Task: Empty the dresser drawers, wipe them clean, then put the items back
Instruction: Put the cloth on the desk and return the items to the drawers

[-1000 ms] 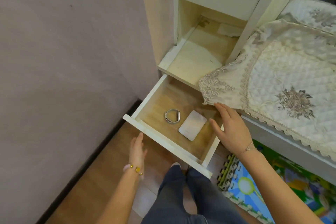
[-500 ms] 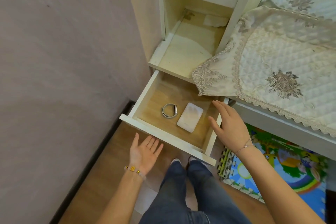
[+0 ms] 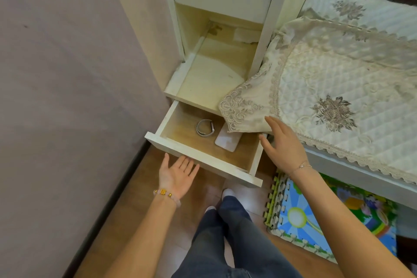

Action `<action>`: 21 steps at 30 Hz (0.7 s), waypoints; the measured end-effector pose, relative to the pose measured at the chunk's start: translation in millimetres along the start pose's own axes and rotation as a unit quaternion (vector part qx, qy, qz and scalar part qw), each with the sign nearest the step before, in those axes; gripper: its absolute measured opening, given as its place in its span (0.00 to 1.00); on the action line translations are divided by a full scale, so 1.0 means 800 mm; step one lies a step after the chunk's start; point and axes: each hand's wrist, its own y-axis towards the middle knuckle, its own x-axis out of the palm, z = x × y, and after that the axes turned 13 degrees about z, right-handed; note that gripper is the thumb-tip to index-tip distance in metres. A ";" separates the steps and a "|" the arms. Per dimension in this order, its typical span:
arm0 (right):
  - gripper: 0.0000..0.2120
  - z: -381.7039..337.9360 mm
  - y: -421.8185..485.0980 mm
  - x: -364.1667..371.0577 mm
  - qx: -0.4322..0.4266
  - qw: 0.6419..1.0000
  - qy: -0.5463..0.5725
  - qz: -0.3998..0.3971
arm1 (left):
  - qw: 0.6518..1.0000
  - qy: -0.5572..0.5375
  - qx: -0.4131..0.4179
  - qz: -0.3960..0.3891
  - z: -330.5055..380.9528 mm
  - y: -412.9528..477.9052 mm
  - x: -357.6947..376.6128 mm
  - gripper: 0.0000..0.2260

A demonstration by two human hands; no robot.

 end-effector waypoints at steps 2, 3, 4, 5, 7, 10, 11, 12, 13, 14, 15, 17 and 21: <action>0.26 0.007 0.017 0.003 -0.003 1.000 -0.001 -0.011 | 1.000 -0.005 0.003 0.004 -0.001 0.008 0.017 0.32; 0.26 0.010 0.024 0.005 -0.006 1.000 -0.003 -0.020 | 1.000 -0.009 0.004 0.006 -0.001 0.011 0.026 0.32; 0.26 0.013 0.032 0.009 -0.012 0.999 -0.003 -0.031 | 1.000 -0.013 0.005 0.006 -0.001 0.015 0.034 0.32; 0.27 0.016 0.040 0.013 -0.019 0.999 -0.002 -0.044 | 1.000 -0.018 0.005 0.005 -0.001 0.018 0.043 0.32; 0.27 0.023 0.053 0.024 -0.036 0.997 0.005 -0.073 | 1.000 -0.028 0.006 0.003 -0.002 0.026 0.058 0.32; 0.31 0.036 0.069 0.039 -0.055 0.993 0.004 -0.108 | 0.999 -0.034 0.010 0.000 -0.001 0.035 0.077 0.31; 0.32 0.040 0.072 0.043 -0.059 0.992 0.000 -0.112 | 0.999 -0.036 0.010 -0.003 -0.001 0.038 0.082 0.31; 0.33 0.044 0.073 0.046 -0.065 0.992 0.001 -0.111 | 0.999 -0.037 0.010 -0.004 0.000 0.041 0.086 0.31; 0.35 0.047 0.073 0.048 -0.068 0.992 0.002 -0.110 | 0.999 -0.037 0.009 -0.006 0.000 0.043 0.089 0.31; 0.36 0.049 0.073 0.049 -0.074 0.991 0.003 -0.107 | 0.999 -0.036 0.010 -0.007 -0.001 0.046 0.092 0.31; 0.37 0.049 0.072 0.049 -0.078 0.991 0.003 -0.107 | 0.999 -0.035 0.010 -0.008 -0.001 0.047 0.095 0.31; 0.37 0.050 0.071 0.050 -0.083 0.991 0.003 -0.108 | 0.999 -0.037 0.013 -0.011 0.000 0.051 0.103 0.31; 0.37 0.052 0.071 0.052 -0.089 0.990 0.004 -0.106 | 0.999 -0.044 0.015 -0.012 0.002 0.055 0.123 0.31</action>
